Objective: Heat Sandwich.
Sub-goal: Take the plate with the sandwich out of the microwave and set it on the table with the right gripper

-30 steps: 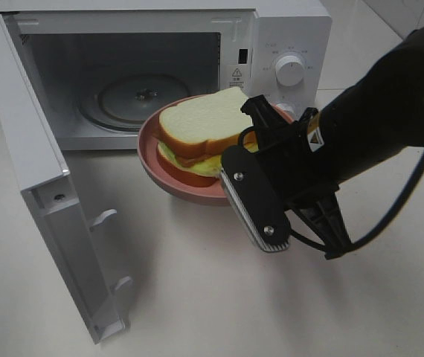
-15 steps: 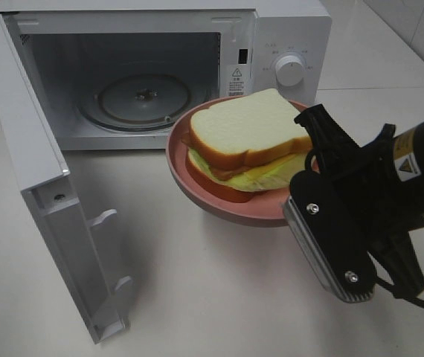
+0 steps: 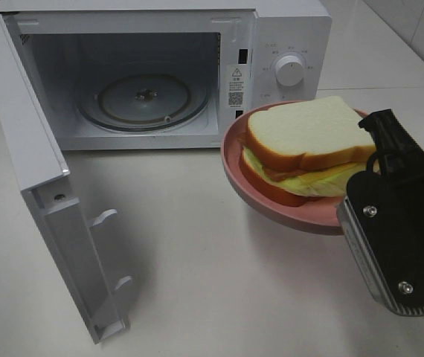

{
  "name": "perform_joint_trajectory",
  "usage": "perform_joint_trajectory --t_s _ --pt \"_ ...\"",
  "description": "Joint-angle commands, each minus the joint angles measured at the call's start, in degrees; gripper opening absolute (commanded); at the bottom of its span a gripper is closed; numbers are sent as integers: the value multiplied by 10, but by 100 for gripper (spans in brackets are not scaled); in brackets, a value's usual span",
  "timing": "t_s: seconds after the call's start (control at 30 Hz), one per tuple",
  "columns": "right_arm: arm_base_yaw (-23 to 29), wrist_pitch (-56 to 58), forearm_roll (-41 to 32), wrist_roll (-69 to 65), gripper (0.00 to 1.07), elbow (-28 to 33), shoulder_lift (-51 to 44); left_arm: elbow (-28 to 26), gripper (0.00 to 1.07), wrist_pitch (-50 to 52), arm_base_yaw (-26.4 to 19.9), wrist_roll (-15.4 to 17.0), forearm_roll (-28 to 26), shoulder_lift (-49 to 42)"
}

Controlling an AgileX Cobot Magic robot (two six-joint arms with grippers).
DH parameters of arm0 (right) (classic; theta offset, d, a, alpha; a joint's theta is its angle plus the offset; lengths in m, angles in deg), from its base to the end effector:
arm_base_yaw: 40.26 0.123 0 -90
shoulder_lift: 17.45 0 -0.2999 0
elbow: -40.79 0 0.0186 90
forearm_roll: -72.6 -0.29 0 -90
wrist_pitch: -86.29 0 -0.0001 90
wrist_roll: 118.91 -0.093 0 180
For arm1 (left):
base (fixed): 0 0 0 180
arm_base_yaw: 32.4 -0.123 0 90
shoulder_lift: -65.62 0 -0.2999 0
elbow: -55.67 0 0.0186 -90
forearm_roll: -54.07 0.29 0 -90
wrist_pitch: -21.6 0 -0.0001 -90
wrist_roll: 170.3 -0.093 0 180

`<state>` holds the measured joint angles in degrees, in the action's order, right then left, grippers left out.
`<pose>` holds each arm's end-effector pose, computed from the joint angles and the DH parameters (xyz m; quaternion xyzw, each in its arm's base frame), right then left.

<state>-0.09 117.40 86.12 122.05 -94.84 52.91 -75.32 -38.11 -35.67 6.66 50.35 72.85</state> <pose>0.1777 0.1353 0.2252 -0.7830 0.5424 -0.1389 0.2710 0.0170 -0.0043 0.2967 -0.0007 0.8474 -0.0032 0.5310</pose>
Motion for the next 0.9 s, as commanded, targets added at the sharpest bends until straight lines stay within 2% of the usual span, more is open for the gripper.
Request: perform_joint_trajectory --t_s 0.03,0.23,0.33,0.5,0.9 --pt "-1 6 50 -75 0 -1 -8 2 97 3 4 -2 -2 -13" --pt "-1 31 108 -184 0 -1 -8 2 97 3 4 -2 -2 -13" --pt "-1 54 151 -295 1 -1 -8 2 97 3 4 -2 -2 -13" --pt "-1 95 190 -394 1 -1 -8 2 97 3 4 -2 -2 -13" --pt "-1 194 205 -576 0 -1 -8 2 97 3 4 -2 -2 -13"
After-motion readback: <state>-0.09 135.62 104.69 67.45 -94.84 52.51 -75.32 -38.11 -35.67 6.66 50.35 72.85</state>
